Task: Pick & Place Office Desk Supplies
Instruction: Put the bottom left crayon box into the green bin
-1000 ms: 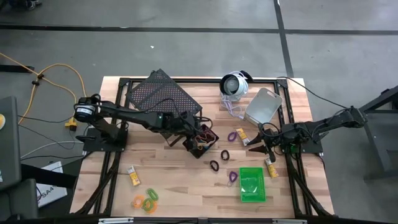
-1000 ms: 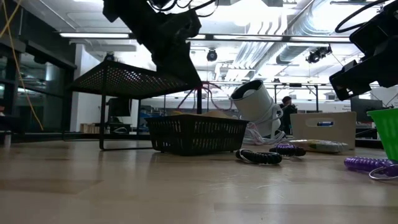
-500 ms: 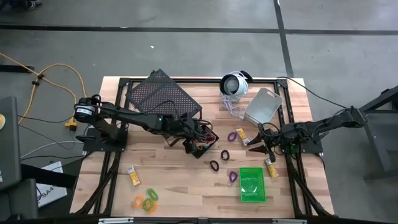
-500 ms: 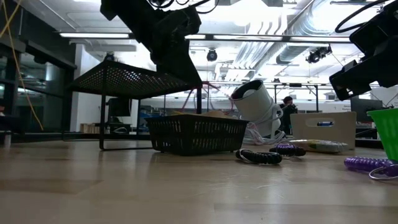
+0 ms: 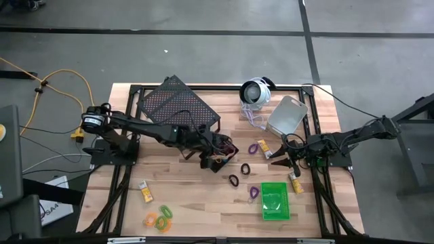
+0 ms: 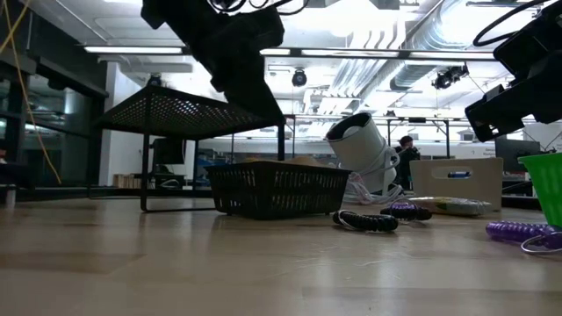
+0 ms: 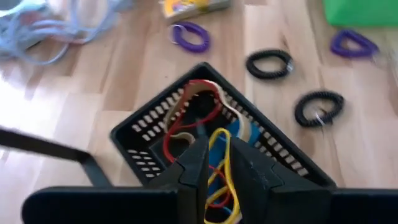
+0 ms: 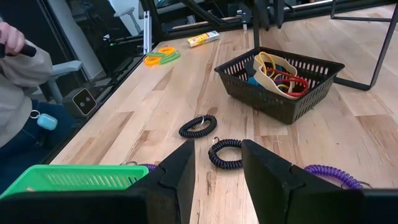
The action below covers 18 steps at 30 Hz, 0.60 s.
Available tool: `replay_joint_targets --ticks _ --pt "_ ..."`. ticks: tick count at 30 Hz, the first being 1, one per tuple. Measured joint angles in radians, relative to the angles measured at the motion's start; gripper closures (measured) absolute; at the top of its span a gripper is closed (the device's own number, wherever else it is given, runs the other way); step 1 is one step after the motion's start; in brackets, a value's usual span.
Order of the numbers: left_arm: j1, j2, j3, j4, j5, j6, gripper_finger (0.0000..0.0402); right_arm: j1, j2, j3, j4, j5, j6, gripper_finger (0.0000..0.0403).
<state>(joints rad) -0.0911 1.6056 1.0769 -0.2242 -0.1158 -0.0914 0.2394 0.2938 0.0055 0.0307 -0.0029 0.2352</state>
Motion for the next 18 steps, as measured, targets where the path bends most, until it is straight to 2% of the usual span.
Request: replay_joint_targets --ticks 4,18 --pt "-0.019 -0.006 0.004 -0.008 0.008 0.072 0.034 0.0 0.0 0.0 0.0 0.0 0.0 0.0283" --pt "-0.028 -0.027 0.011 -0.004 -0.016 0.097 0.034 0.0 0.0 0.0 0.0 0.0 0.0 0.0283"
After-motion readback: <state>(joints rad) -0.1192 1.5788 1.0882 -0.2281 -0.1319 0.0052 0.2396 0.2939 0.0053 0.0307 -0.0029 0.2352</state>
